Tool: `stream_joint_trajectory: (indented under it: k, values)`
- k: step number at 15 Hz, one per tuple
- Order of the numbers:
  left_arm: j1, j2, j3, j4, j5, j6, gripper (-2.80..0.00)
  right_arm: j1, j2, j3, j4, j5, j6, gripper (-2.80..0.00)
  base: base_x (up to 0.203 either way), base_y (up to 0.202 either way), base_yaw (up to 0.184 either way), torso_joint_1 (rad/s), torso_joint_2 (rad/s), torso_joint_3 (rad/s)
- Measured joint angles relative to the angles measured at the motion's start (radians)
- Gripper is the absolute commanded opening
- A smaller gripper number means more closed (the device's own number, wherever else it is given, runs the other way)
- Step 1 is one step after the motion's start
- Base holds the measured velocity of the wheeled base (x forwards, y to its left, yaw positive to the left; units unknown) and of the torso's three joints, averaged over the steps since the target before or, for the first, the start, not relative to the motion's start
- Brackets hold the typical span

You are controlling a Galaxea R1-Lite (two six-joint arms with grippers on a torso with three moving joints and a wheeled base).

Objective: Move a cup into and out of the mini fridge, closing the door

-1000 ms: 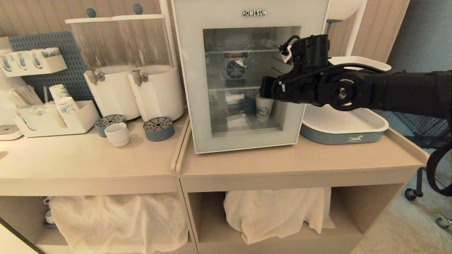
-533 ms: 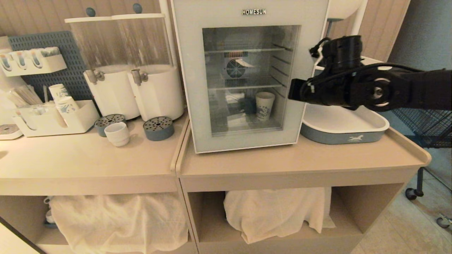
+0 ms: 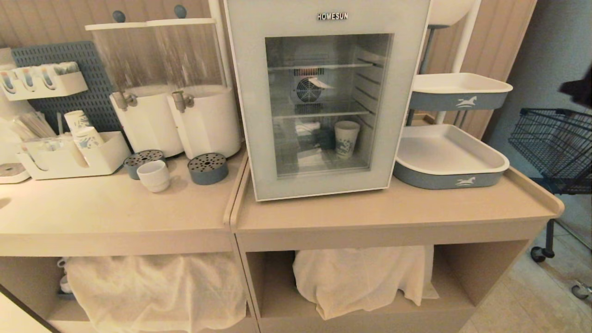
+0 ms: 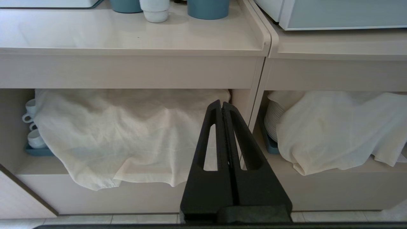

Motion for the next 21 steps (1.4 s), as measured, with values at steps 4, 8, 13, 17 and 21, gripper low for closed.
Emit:
stream_joint_trajectory:
  k: [4,8,13,17,21]
  values:
    - [0.0,0.0,0.0,0.0,0.0,0.0,-2.8,-0.048,-0.472,0.186,0.185,-0.107,0.034,-2.8,0.0,0.0,0.0,0.0,0.0,0.0]
    - [0.0,0.0,0.0,0.0,0.0,0.0,-2.8,-0.167,-0.845,0.369,0.385,-0.034,0.033,-2.8,0.0,0.0,0.0,0.0,0.0,0.0]
    - [0.0,0.0,0.0,0.0,0.0,0.0,-2.8,-0.167,-1.153,0.606,0.299,0.26,-0.163,-2.8,0.0,0.0,0.0,0.0,0.0,0.0]
    - [0.0,0.0,0.0,0.0,0.001,0.0,-2.8,-0.16,-1.241,1.005,0.019,0.294,-0.278,-2.8,0.0,0.0,0.0,0.0,0.0,0.0]
    - [0.0,0.0,0.0,0.001,0.002,0.001,-2.8,-0.16,-1.256,1.159,-0.048,0.306,-0.313,-2.8,0.0,0.0,0.0,0.0,0.0,0.0]
